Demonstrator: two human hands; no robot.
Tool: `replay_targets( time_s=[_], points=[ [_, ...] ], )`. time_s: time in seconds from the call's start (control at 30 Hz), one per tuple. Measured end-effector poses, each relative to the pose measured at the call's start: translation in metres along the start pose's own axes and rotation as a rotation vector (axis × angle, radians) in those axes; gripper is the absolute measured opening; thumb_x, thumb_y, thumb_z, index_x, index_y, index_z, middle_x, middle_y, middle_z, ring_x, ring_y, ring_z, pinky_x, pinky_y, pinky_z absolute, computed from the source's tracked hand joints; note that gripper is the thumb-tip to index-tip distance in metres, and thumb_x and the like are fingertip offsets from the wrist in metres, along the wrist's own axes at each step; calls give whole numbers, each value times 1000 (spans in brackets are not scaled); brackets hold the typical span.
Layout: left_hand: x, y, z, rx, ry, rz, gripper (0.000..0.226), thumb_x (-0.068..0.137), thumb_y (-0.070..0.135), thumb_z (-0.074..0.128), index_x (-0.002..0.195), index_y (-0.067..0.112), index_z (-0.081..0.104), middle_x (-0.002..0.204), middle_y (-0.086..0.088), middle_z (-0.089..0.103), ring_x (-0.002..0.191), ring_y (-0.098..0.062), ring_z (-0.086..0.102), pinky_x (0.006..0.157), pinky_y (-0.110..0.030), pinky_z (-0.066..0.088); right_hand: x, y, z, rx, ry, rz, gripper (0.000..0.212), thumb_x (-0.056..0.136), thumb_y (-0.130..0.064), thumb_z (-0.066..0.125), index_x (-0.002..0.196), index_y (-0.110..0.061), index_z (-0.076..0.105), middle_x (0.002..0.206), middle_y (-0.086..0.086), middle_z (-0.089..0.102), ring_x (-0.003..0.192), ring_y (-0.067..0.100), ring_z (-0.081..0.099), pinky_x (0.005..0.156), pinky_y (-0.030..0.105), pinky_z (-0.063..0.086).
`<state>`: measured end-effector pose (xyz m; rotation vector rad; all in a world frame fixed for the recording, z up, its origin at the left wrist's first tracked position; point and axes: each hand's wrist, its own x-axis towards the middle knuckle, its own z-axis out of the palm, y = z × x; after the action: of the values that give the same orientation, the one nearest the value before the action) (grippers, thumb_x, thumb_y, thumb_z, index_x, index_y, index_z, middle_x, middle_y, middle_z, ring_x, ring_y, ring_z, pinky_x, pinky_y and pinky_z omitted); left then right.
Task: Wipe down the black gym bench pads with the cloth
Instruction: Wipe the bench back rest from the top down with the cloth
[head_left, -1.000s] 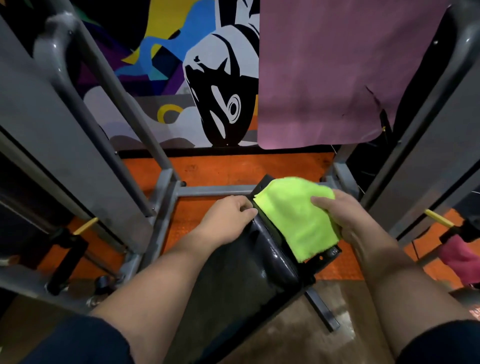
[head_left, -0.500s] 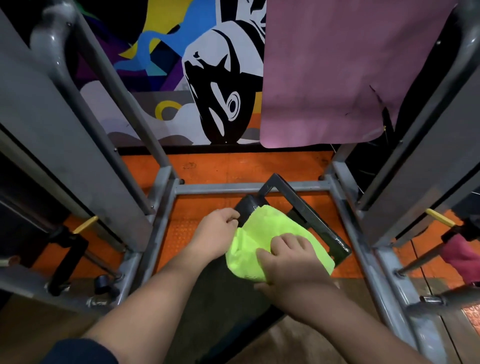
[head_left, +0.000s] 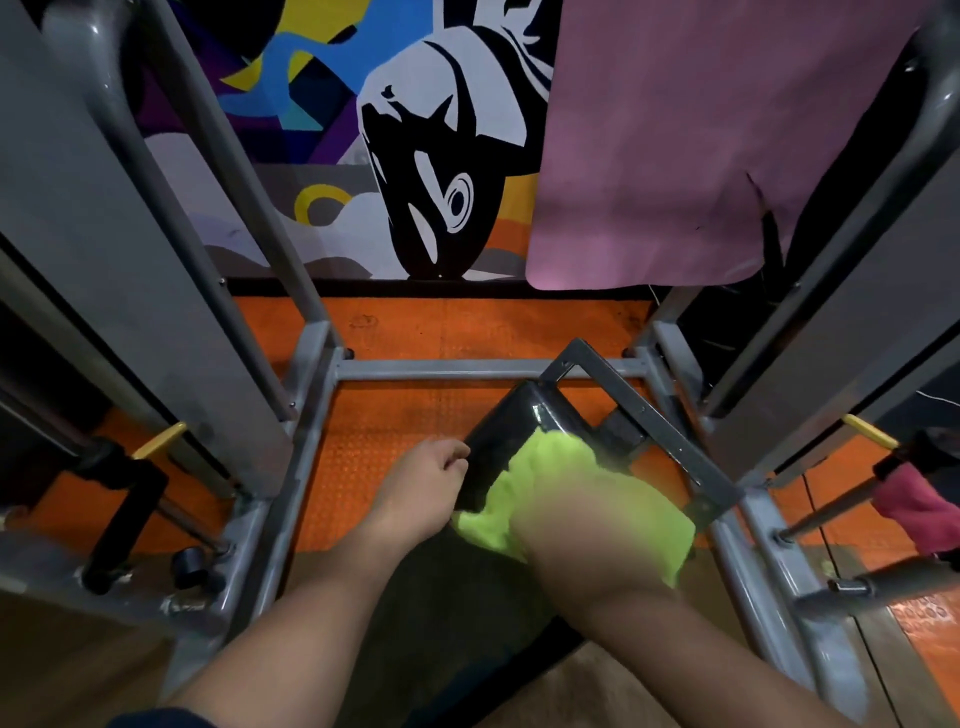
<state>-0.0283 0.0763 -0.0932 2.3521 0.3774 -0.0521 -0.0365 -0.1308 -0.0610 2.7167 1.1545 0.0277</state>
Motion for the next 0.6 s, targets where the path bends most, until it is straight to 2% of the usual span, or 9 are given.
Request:
replay_targets(
  time_s=[0.07, 0.13, 0.23, 0.3, 0.37, 0.5, 0.6],
  points=[
    [1, -13, 2, 46, -15, -1, 30, 97, 31, 48, 123, 29, 62, 130, 4, 57, 118, -17, 53, 100, -36, 43, -13, 3, 14, 0, 125, -20, 12, 73, -19, 65, 83, -20, 60, 86, 8, 60, 79, 31, 53, 65, 42, 43],
    [2, -22, 0, 89, -26, 14, 31, 98, 30, 48, 126, 29, 62, 127, 6, 55, 114, -18, 54, 97, -34, 44, -7, 8, 14, 18, 203, 64, 19, 72, -24, 70, 88, -20, 62, 84, 8, 59, 76, 32, 53, 64, 42, 40],
    [5, -34, -1, 123, -14, 68, 31, 97, 25, 48, 124, 27, 63, 121, 3, 57, 111, -21, 56, 92, -32, 44, 9, -4, 14, -16, 201, 152, 38, 75, -31, 69, 110, -17, 61, 90, 9, 58, 79, 34, 52, 65, 42, 37],
    [7, -40, -1, 144, -18, 90, 31, 97, 25, 48, 124, 27, 63, 117, 3, 57, 109, -21, 56, 91, -33, 45, -1, -8, 22, -33, 207, 78, 34, 72, -24, 69, 104, -16, 64, 87, 10, 59, 76, 33, 53, 64, 42, 39],
    [9, -45, 0, 177, -25, 122, 33, 97, 25, 47, 127, 28, 61, 121, 3, 57, 113, -20, 53, 93, -30, 43, -14, 2, 21, -29, 220, 81, 32, 62, -23, 74, 92, -18, 65, 82, 8, 58, 73, 32, 53, 62, 39, 39],
    [7, -50, 9, 179, -43, 174, 36, 97, 22, 47, 132, 26, 57, 125, 3, 55, 114, -19, 52, 93, -27, 41, 6, 6, 12, -1, 202, 325, 32, 66, -32, 78, 90, -18, 63, 82, 9, 54, 74, 33, 50, 62, 40, 34],
    [9, -53, 16, 170, -55, 191, 37, 96, 18, 47, 131, 23, 59, 124, 0, 57, 112, -22, 54, 93, -31, 44, -9, -10, 23, -24, 224, 202, 31, 64, -25, 77, 89, -17, 63, 81, 8, 54, 72, 32, 49, 61, 39, 36]
  ],
)
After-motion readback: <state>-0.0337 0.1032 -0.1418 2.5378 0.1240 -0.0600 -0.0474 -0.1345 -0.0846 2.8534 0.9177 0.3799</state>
